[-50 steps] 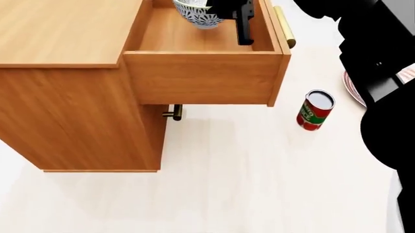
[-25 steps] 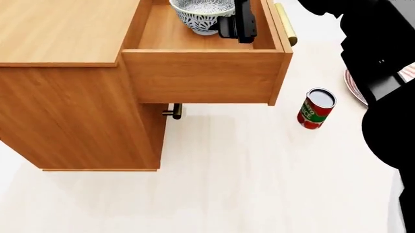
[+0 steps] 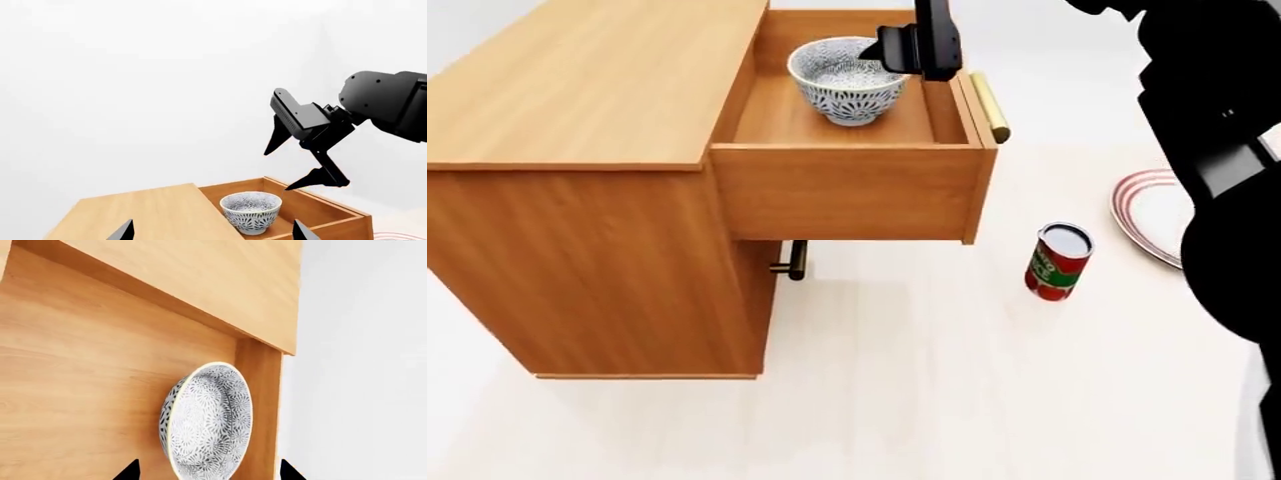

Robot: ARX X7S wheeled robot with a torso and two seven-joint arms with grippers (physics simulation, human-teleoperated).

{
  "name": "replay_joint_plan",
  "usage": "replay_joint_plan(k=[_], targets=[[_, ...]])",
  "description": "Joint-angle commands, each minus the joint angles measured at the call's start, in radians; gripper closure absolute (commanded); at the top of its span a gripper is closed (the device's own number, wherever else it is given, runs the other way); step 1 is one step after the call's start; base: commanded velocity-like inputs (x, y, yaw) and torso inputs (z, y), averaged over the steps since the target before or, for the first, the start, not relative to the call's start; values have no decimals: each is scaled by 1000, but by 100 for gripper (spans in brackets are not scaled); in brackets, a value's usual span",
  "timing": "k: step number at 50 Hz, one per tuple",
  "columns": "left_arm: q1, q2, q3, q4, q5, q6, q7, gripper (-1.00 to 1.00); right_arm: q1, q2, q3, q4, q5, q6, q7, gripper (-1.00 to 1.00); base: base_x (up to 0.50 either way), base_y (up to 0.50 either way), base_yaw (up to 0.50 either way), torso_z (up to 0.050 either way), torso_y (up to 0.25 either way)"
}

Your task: Put the bowl in the top drawer of the cabinet.

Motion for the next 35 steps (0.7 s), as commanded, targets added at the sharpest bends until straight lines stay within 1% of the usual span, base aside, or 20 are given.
replay_joint_plan(k=[1,5,12,14,17,20,26,27,28,30,31,35], targets=[[2,4,-6,1,0,1,3,-100,19,0,2,2,8,23,-43,-100,0,0,0,0,164],[1,10,-6,2,6,-4,8,-100,28,0,4,10,7,10,-55,-100,0,0,0,0,163],[0,39,-12,2,24,-27,26,-100,48,0,30,63,-2,-79,-32,-100,0,0,0,0,162],[0,43,-14,1,28,-32,28,-100,60,0,72,74,-16,-76,-22,-100,0,0,0,0,163],[0,43,-12,1,32,-32,29,-100,70,14,166,74,-106,-80,-16,-100,0,0,0,0,163],[2,44,-13,2,32,-32,29,-100,81,27,243,74,-147,-77,-21,-100,0,0,0,0,165],[10,41,-22,2,24,-30,28,-100,101,64,318,72,-174,-87,-10,-100,0,0,0,0,163],[11,41,-24,1,23,-31,28,-100,102,80,320,48,-171,-75,-9,-100,0,0,0,0,164],[12,41,-26,1,22,-31,28,-100,89,133,322,-77,-165,-2,3,-100,0,0,0,0,164],[14,42,-28,2,21,-31,30,-100,55,270,333,-377,-139,200,45,-100,0,0,0,0,164],[14,42,-27,2,21,-32,30,-100,47,310,337,-505,-131,257,60,-100,0,0,0,0,162],[13,44,-24,2,25,-32,32,-100,2,395,350,-715,-113,378,121,-100,0,0,0,0,163]])
